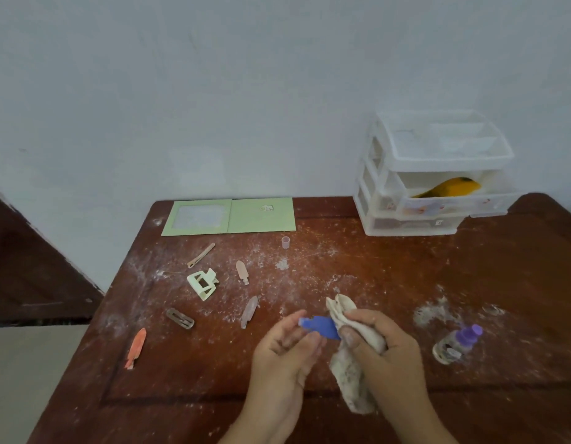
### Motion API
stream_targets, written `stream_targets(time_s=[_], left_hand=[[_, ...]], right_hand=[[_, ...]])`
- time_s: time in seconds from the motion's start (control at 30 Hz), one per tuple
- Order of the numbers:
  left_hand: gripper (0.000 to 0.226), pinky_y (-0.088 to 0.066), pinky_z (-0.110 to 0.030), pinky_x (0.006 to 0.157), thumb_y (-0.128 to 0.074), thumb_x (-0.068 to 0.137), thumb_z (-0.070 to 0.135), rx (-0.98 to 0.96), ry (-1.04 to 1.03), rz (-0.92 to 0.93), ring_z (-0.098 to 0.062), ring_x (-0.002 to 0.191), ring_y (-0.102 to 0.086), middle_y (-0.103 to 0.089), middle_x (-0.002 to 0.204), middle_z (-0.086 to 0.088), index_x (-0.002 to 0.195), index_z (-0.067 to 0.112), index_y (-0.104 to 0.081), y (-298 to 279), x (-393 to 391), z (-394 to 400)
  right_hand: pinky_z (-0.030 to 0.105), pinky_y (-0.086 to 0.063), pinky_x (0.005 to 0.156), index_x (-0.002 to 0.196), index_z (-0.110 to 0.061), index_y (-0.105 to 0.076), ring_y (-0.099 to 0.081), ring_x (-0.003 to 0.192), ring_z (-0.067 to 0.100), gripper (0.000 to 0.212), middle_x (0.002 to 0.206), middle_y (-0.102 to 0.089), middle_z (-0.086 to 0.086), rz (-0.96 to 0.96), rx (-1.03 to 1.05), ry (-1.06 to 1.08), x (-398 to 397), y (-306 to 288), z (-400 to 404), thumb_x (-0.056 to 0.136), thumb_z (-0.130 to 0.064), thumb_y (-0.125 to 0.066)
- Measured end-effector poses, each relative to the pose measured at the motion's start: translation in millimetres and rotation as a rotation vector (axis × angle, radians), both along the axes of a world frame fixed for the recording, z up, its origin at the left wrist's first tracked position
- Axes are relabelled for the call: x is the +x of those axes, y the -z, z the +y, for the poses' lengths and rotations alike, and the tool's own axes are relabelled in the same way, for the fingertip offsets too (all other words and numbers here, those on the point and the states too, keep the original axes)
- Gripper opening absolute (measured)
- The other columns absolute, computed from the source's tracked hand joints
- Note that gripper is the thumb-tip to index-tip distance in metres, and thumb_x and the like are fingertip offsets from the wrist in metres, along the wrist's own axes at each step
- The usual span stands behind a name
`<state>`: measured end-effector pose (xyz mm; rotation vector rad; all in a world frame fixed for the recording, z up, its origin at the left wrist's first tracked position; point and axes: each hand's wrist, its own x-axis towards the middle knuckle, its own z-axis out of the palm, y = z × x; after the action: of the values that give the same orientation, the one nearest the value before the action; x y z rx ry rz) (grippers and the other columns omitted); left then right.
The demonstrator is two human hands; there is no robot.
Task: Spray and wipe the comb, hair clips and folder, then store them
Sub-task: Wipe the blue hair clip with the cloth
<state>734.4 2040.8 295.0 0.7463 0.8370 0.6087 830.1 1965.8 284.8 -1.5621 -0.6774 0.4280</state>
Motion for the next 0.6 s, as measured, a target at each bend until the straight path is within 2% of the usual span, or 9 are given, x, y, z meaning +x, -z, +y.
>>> stream_targets(time_s=[0.07, 0.13, 0.23, 0.33, 0.37, 0.43, 0.47, 0.53, 0.6], left_hand=[[0.038, -0.053, -0.018, 0.046, -0.048, 0.085, -0.008, -0.111, 0.039, -0.036, -0.012, 0.046, -0.06, -0.064, 0.051, -0.006, 0.059, 0.004, -0.073, 1, 6, -9], [0.039, -0.051, -0.018, 0.045, -0.049, 0.087, -0.003, -0.095, 0.049, -0.01, -0.01, 0.044, -0.058, -0.063, 0.05, -0.005, 0.056, 0.005, -0.072, 3, 10, -14], [0.039, -0.049, -0.021, 0.053, -0.042, 0.092, 0.002, 0.053, 0.019, 0.099, -0.006, 0.049, -0.059, -0.065, 0.054, 0.001, 0.062, 0.012, -0.064, 4, 11, -9], [0.028, -0.05, -0.023, 0.051, -0.032, 0.097, 0.007, 0.213, 0.101, 0.193, -0.01, 0.05, -0.06, -0.063, 0.064, -0.003, 0.078, 0.009, -0.053, 7, 4, -1], [0.026, -0.048, -0.022, 0.047, -0.032, 0.097, 0.008, 0.259, 0.156, 0.21, -0.01, 0.045, -0.058, -0.062, 0.062, -0.003, 0.08, 0.009, -0.051, 7, 0, 1], [0.023, -0.043, -0.02, 0.044, -0.034, 0.096, 0.009, 0.391, 0.261, 0.271, -0.009, 0.038, -0.053, -0.06, 0.052, -0.002, 0.08, 0.01, -0.049, 5, -6, 2], [0.023, -0.042, -0.019, 0.043, -0.036, 0.095, 0.009, 0.473, 0.3, 0.306, -0.007, 0.037, -0.051, -0.06, 0.048, 0.0, 0.078, 0.012, -0.051, 3, -9, 2], [0.025, -0.041, -0.015, 0.044, -0.041, 0.094, 0.008, 0.61, 0.332, 0.343, -0.003, 0.036, -0.05, -0.06, 0.045, 0.006, 0.074, 0.018, -0.053, -2, -11, 2], [0.029, -0.04, -0.011, 0.044, -0.044, 0.092, 0.007, 0.744, 0.339, 0.371, -0.001, 0.037, -0.051, -0.061, 0.046, 0.011, 0.07, 0.022, -0.054, -4, -14, 2]], right_hand=[[0.001, -0.042, 0.056, 0.067, -0.032, -0.063, -0.058, 0.067, -0.015, 0.041, 0.068, -0.067, -0.017, 0.005, 0.014, 0.05, -3, 2, -2, 0.073, 0.009, -0.068], [0.0, -0.042, 0.059, 0.063, -0.04, -0.066, -0.06, 0.07, -0.013, 0.04, 0.071, -0.068, -0.024, -0.081, 0.036, 0.045, -7, 4, -6, 0.071, -0.001, -0.074], [-0.001, -0.041, 0.064, 0.072, -0.056, -0.065, -0.059, 0.077, -0.013, 0.025, 0.081, -0.064, -0.033, -0.179, 0.024, 0.046, -3, 3, -14, 0.063, -0.033, -0.066], [-0.002, -0.041, 0.067, 0.077, -0.064, -0.06, -0.058, 0.083, -0.017, 0.033, 0.088, -0.06, -0.041, -0.215, 0.035, 0.031, 12, -5, -18, 0.067, -0.033, -0.065], [-0.002, -0.04, 0.07, 0.082, -0.065, -0.059, -0.056, 0.088, -0.018, 0.026, 0.093, -0.058, -0.044, -0.264, 0.057, -0.011, 17, -9, -17, 0.071, -0.042, -0.065], [0.0, -0.039, 0.082, 0.097, -0.06, -0.058, -0.051, 0.105, -0.015, 0.018, 0.109, -0.051, -0.046, -0.443, 0.057, -0.137, 25, -18, -10, 0.08, -0.059, -0.051], [0.002, -0.038, 0.087, 0.103, -0.053, -0.058, -0.047, 0.113, -0.012, 0.023, 0.117, -0.046, -0.045, -0.529, 0.039, -0.221, 28, -17, -6, 0.085, -0.057, -0.045], [0.004, -0.034, 0.094, 0.11, -0.035, -0.059, -0.04, 0.12, -0.012, 0.026, 0.124, -0.041, -0.043, -0.633, -0.005, -0.387, 34, -11, 4, 0.089, -0.043, -0.046], [0.0, -0.031, 0.093, 0.117, -0.033, -0.058, -0.038, 0.115, -0.021, 0.033, 0.124, -0.045, -0.032, -0.628, -0.086, -0.509, 33, -10, 12, 0.085, -0.035, -0.048]])
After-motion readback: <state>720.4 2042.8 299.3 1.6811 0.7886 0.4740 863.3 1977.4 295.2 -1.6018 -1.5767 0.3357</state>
